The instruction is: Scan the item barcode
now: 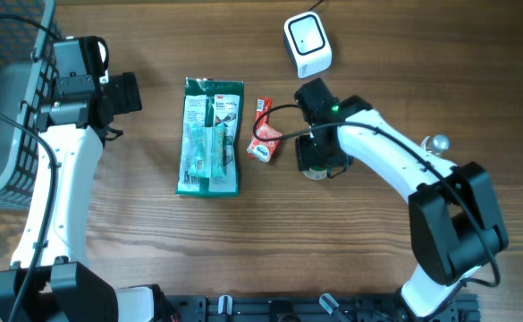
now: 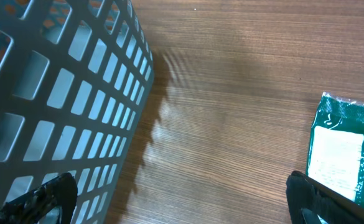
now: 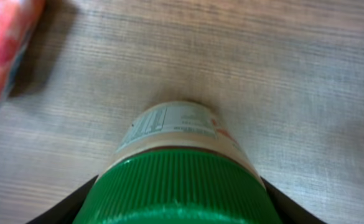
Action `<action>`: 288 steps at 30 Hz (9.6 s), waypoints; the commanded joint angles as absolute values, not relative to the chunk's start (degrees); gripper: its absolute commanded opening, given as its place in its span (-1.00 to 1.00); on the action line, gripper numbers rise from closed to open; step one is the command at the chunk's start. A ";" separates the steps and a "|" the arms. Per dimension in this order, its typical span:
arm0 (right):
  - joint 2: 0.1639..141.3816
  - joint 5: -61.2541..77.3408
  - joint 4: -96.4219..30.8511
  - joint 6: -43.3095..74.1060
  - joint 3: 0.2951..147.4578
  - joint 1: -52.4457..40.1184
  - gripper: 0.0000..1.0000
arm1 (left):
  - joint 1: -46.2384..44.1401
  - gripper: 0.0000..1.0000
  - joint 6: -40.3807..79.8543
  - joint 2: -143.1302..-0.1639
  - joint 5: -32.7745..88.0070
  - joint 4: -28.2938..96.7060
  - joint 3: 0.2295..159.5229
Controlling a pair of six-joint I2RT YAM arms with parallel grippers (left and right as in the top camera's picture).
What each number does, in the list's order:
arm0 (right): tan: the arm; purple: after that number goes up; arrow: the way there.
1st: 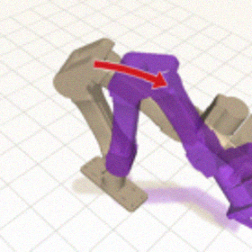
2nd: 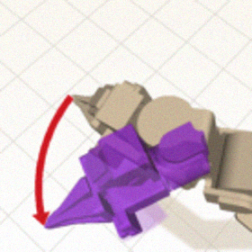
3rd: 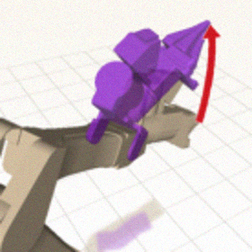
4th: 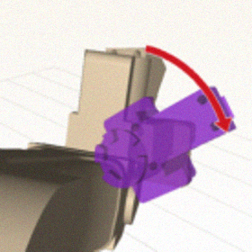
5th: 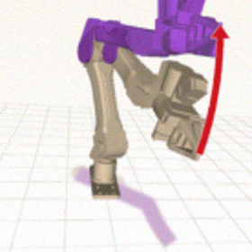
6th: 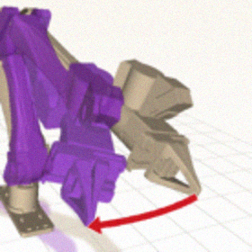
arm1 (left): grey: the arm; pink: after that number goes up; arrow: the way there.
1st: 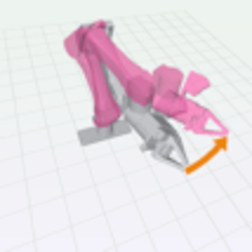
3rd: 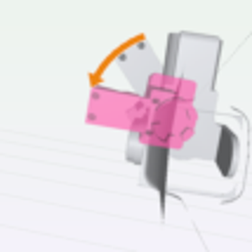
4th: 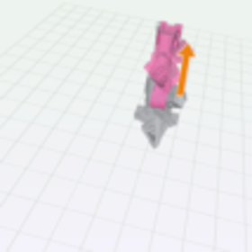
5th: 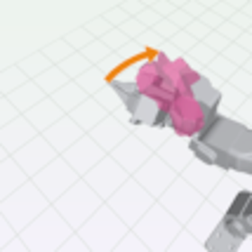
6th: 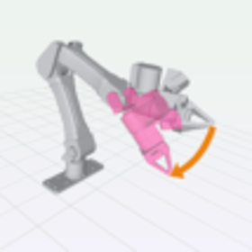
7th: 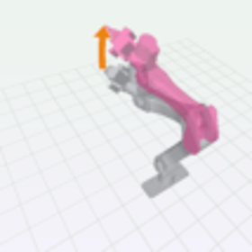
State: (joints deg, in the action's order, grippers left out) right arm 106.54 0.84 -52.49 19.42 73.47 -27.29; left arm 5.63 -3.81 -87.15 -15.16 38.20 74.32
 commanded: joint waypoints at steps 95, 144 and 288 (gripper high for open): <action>131.63 -6.37 -12.78 -0.03 112.92 -17.85 -0.42 | 5.65 1.00 -4.25 -87.11 -15.27 38.04 74.46; 106.50 10.61 -56.84 26.98 81.19 -18.90 -0.91 | 5.65 1.00 -4.25 -87.11 -15.27 38.04 74.46; 113.69 8.60 -62.92 12.25 86.65 -27.68 -0.27 | 5.65 1.00 -4.25 -87.11 -15.27 38.04 74.46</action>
State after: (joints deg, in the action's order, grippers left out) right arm 114.67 9.28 -62.15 12.91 85.82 -29.12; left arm 5.63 -3.81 -87.20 -15.16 38.20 74.32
